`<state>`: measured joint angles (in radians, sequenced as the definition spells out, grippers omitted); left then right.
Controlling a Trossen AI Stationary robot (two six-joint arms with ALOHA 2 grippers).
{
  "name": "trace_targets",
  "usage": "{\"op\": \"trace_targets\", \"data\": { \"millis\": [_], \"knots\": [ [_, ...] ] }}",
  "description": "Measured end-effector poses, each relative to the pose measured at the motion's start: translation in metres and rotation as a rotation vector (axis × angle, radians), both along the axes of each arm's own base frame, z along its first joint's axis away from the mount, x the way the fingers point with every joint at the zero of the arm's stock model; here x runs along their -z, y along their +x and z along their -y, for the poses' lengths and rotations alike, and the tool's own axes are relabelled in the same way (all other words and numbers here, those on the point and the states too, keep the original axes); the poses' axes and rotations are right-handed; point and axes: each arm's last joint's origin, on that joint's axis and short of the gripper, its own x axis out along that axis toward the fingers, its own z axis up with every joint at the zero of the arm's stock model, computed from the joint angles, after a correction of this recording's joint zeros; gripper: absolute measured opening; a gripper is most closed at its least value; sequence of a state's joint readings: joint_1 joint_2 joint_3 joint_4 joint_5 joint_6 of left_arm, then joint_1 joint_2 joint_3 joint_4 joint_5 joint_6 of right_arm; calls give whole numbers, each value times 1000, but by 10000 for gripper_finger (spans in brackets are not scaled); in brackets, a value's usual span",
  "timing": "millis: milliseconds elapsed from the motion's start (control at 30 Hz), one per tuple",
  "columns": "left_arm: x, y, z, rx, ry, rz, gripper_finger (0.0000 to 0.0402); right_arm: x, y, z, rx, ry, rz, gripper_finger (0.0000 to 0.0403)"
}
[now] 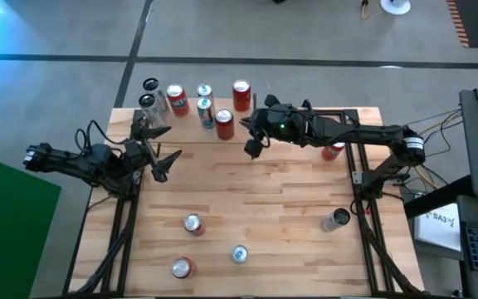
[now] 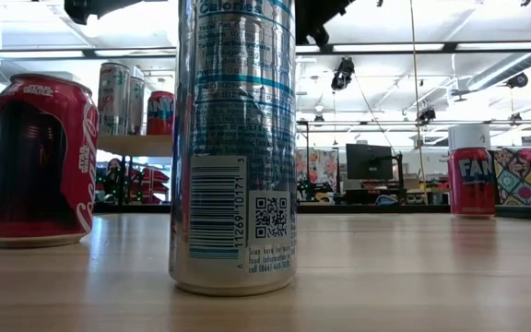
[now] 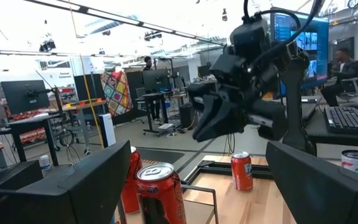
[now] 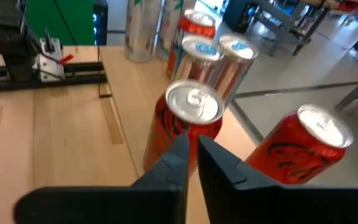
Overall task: Place canned beverage on shelf
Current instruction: Put the red black soda can on the shelf aligned with the other red black soda can
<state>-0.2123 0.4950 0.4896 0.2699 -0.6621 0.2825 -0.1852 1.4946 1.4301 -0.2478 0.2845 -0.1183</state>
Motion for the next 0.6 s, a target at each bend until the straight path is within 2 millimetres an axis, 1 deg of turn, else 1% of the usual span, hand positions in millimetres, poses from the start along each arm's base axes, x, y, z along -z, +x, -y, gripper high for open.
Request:
{"op": "trace_targets", "data": {
  "millis": [267, 600],
  "knots": [
    [0, 0, 0, 0, 0, -1, 359, 23, 2, 7, 32, 29, -13, 9],
    [0, 0, 0, -1, 0, -2, 359, 67, 24, 28, 83, 51, -61, 9]
  ]
}}
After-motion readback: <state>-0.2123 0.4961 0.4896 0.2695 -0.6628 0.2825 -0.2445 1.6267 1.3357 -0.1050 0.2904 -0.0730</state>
